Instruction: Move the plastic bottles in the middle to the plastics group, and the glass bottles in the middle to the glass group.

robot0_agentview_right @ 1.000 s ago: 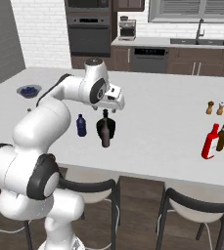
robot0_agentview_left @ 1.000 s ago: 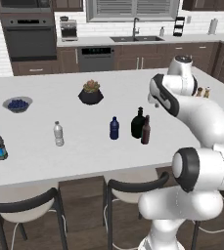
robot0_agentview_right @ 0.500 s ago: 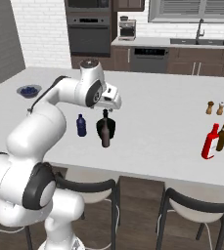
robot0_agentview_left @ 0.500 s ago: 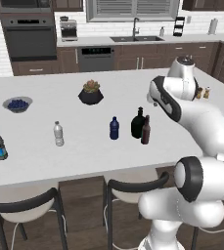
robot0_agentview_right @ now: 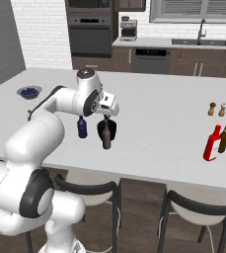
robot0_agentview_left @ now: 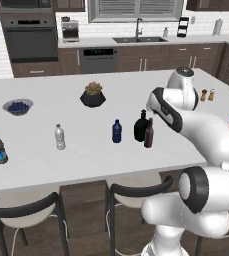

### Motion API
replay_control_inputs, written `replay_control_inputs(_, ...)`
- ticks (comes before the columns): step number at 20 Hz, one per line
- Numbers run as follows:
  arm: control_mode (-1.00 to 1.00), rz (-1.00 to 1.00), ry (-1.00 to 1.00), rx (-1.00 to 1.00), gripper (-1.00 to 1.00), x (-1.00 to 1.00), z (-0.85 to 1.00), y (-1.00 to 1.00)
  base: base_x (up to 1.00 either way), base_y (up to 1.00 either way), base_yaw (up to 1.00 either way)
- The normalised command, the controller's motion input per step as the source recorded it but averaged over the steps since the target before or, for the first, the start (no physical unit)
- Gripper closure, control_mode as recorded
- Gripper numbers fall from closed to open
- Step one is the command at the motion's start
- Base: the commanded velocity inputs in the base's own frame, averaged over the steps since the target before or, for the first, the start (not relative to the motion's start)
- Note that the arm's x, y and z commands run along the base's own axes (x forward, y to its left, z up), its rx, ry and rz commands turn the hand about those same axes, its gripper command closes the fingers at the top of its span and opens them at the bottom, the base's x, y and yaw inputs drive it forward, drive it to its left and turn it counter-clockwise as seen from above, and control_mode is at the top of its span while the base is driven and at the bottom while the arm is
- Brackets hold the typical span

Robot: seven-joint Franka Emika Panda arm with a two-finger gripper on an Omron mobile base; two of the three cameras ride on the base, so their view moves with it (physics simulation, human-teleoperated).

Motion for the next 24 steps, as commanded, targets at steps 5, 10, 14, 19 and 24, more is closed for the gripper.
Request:
replay_control_inputs(5, -1.00, 0.00, 0.00, 0.00, -1.00, 0.23, -0.27, 0.00, 0.00, 0.00, 0.00)
replay_control_inputs(10, -1.00, 0.00, 0.00, 0.00, -1.00, 0.13, -0.26, 0.10, 0.00, 0.00, 0.00)
replay_control_inputs(14, -1.00, 0.00, 0.00, 0.00, -1.00, 0.14, -0.21, 0.04, 0.00, 0.00, 0.00)
replay_control_inputs(19, -1.00, 0.00, 0.00, 0.00, -1.00, 0.31, -0.35, 0.00, 0.00, 0.00, 0.00)
replay_control_inputs(24, -1.00, 0.00, 0.00, 0.00, -1.00, 0.32, -0.24, 0.00, 0.00, 0.00, 0.00)
